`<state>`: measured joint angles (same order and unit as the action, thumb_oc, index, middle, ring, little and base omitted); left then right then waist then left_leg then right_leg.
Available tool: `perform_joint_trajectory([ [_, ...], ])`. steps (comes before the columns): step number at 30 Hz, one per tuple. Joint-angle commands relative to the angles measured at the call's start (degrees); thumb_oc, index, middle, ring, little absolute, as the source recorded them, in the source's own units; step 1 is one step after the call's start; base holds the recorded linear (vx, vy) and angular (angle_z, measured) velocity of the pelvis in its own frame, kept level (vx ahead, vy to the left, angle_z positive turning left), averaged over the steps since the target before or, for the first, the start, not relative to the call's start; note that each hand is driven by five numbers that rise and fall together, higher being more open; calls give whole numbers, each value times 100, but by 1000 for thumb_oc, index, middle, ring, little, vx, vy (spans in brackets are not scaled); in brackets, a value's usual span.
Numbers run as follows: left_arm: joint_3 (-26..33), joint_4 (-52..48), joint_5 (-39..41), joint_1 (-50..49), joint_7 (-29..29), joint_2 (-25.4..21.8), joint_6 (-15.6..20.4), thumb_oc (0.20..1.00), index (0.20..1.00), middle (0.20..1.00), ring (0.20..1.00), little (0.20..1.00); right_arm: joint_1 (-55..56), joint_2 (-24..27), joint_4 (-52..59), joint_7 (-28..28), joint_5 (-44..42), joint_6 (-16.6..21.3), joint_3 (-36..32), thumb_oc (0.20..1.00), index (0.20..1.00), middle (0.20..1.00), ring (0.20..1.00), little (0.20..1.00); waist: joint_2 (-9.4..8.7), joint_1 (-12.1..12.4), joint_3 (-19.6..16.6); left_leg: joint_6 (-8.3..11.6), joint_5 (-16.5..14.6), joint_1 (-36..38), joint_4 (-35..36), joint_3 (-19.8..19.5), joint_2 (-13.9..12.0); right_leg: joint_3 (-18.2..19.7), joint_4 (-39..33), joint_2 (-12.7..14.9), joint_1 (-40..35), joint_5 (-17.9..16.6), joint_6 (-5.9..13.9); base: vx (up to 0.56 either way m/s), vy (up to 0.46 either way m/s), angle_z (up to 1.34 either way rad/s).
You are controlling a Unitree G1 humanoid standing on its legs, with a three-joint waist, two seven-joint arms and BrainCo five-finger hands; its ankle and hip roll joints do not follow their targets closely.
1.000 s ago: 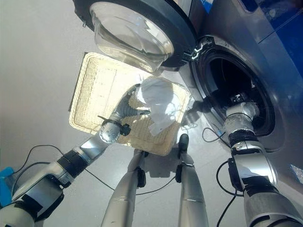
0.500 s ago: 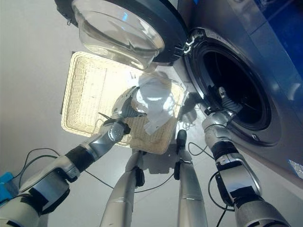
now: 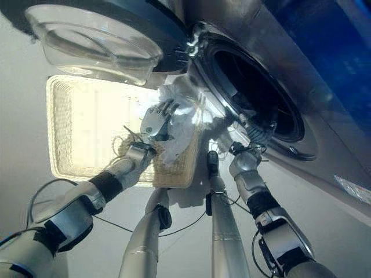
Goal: Put the clothes into the washing machine.
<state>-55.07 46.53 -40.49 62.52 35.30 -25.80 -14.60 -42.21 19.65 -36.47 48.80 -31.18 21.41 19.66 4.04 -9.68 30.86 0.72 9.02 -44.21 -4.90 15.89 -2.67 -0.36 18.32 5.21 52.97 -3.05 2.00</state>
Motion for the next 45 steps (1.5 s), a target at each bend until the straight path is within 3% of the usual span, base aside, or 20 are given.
perform_joint_trajectory([
  [1,-39,489,-576,253,205,263,-117,1000,1000,1000,1000,1000,-126,29,255,-206,33,475,129,1000,1000,1000,1000,1000,101,-98,-106,440,-358,32,-546,292,125,-511,-261,-258,-282,-317,348,4,50,-19],
  [6,-261,949,-886,357,-266,247,-257,1000,1000,1000,1000,1000,-45,42,458,-314,102,472,187,1000,1000,1000,1000,1000,103,-203,-106,478,-315,-21,-545,393,83,-426,-280,-277,-210,-339,351,5,27,-10],
  [9,-375,1200,-1349,369,-833,235,-358,1000,1000,1000,1000,1000,-59,18,553,-386,130,558,212,1000,1000,1000,1000,1000,70,-232,-106,489,-264,-76,-512,428,51,-406,-333,-300,-173,-386,364,0,-14,-6],
  [13,-424,1345,-1222,438,-1472,213,-532,1000,1000,1000,1000,1000,-125,-47,787,-394,138,657,231,1000,1000,1000,1000,1000,5,-260,-106,505,-221,-212,-492,431,18,-383,-411,-331,-87,-446,371,0,-18,-5],
  [25,-224,1445,-981,490,-2269,149,-751,1000,1000,1000,1000,1000,65,-273,1534,-345,291,713,96,1000,1000,1000,1000,1000,-156,-268,-106,494,-161,-544,-458,372,-36,-359,-472,-374,192,-535,401,1,-13,-3],
  [33,-82,1503,-918,662,-2547,72,-951,1000,1000,1000,1000,1000,31,-336,2000,-526,95,1143,23,1000,1000,1000,1000,1000,-323,-172,-106,481,-95,-941,-441,191,-56,-375,-568,-347,535,-691,469,2,-29,6],
  [41,45,1513,-875,783,-3037,-58,-1207,1000,1000,1000,1000,1000,142,-499,2651,-653,104,1298,-59,1000,1000,1000,1000,1000,-436,-158,-106,490,-79,-1190,-462,63,-95,-394,-504,-322,755,-703,496,-8,-11,5],
  [42,70,1520,-875,784,-3201,-68,-1227,649,649,649,649,649,147,-511,2677,-655,100,1338,-91,1000,1000,1000,1000,1000,-446,-150,-106,489,-85,-1221,-480,42,-104,-398,-493,-306,777,-705,499,-8,-10,3],
  [43,79,1515,-883,777,-3192,-72,-1208,200,200,200,200,200,153,-517,2688,-630,126,1357,-90,1000,1000,1000,1000,1000,-449,-146,-106,489,-88,-1226,-486,30,-102,-400,-491,-300,779,-709,501,0,0,0],
  [45,99,1533,-829,788,-3126,-68,-1069,200,200,200,200,200,138,-560,2706,-582,116,1407,-115,1000,1000,1000,1000,1000,-468,-131,-106,485,-108,-1234,-522,3,-117,-427,-439,-275,785,-700,508,-11,-34,3],
])
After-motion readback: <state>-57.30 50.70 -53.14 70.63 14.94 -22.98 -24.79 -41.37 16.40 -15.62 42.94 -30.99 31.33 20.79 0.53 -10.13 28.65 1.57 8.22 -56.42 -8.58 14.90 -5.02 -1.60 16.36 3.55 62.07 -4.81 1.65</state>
